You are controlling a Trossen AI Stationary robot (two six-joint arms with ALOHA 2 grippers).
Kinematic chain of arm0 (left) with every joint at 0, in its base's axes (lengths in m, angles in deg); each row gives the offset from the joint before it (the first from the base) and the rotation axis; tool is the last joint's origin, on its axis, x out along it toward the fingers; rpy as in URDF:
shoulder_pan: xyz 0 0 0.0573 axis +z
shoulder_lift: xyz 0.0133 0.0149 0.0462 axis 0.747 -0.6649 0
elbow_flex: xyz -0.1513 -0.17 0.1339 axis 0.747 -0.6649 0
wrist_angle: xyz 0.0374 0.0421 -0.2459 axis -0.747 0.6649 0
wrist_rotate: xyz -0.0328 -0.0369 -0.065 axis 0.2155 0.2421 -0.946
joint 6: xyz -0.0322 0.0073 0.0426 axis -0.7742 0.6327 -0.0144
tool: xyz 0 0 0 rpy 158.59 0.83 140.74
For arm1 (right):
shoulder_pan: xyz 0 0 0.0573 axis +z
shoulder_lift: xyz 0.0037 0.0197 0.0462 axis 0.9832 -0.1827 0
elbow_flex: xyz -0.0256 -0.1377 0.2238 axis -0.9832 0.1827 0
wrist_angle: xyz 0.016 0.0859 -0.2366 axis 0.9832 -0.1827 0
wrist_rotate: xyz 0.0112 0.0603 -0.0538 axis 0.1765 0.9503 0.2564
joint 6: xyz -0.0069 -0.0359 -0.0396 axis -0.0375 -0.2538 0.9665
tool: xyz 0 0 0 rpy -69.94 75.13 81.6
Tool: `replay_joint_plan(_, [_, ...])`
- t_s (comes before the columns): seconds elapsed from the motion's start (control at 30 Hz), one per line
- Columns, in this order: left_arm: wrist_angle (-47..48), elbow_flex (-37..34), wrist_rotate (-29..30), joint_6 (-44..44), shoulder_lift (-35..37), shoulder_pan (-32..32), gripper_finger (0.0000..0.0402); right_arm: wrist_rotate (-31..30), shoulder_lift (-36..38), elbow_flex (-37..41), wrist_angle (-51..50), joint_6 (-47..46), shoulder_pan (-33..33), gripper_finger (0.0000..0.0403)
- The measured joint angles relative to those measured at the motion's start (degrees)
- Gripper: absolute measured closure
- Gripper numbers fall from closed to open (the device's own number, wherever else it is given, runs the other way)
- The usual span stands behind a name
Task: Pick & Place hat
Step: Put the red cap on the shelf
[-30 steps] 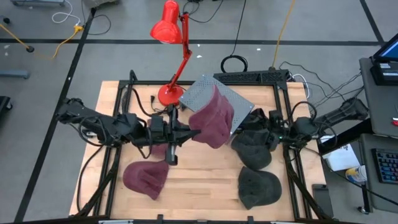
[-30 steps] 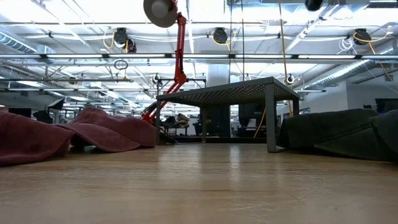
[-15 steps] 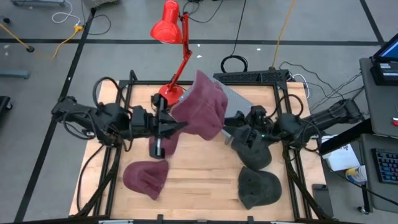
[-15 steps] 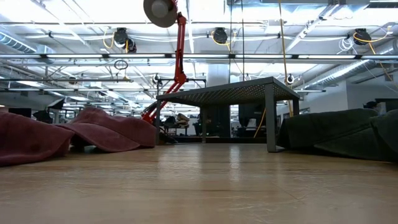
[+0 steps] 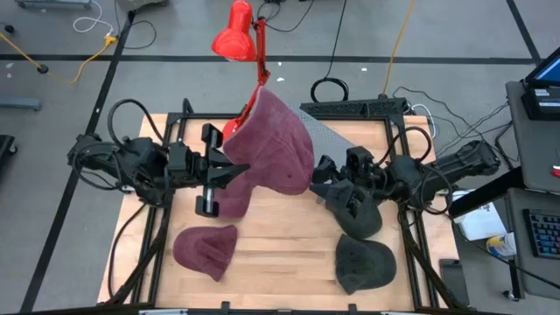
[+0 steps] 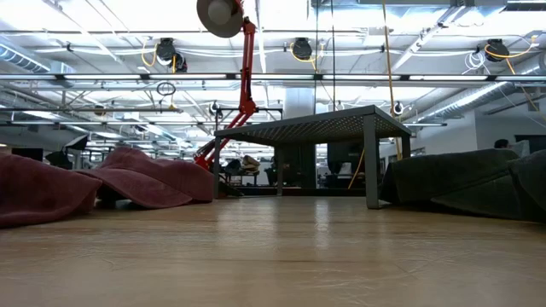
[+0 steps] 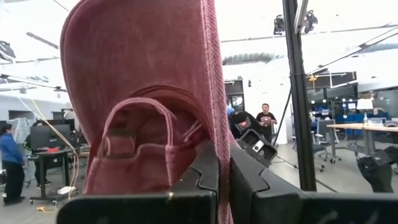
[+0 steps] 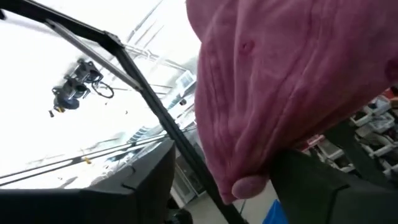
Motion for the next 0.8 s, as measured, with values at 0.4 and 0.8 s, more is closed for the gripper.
replay_joint_plan(0.4, [0.7,0.0,2.0,-0.4,0.0,-0.9,0.0393,-0.1,0.1,0.0,0.9,-1.7,0.8,0.0330])
replay_joint_plan(0.8, [8.3,0.0,6.4,-12.4,0.0,-0.9,0.0318,0.4,3.4,0.1,0.6,1.1,0.8,0.0399])
